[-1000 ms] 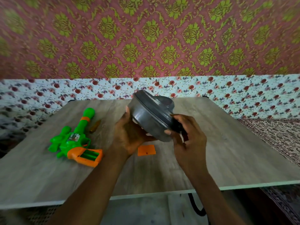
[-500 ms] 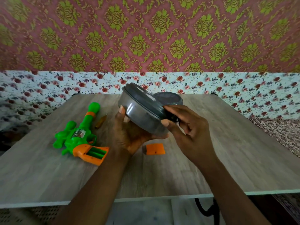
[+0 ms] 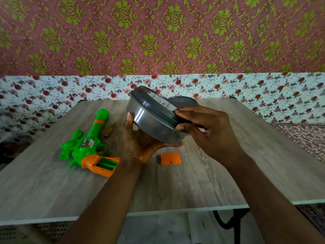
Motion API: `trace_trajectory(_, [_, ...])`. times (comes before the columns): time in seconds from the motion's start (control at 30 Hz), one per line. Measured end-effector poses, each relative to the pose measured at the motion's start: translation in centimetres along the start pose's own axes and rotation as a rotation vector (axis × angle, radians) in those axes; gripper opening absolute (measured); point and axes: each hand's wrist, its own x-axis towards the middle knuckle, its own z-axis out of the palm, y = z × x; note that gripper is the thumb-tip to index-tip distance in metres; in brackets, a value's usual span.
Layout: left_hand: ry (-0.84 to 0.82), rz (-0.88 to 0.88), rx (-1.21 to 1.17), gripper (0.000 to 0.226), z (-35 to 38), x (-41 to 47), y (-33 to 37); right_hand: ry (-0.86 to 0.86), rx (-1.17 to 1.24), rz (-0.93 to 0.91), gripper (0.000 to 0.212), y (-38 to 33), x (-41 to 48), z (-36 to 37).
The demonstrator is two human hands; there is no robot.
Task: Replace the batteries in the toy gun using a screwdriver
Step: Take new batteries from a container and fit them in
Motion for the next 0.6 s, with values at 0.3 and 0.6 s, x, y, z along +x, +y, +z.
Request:
trace_trajectory(0.3, [0.105, -0.049, -0.009, 0.097, 0.5, -0.3, -0.1, -0.126, -0.192, -0.110, 0.048, -1.0, 0.5, -1.1])
trace_trajectory(0.6, [0.067, -0.026, 0.068, 0.088, 0.6, -0.2, -0.7, -0.158, -0.226, -0.131, 0.045, -1.0, 0.4, -1.4])
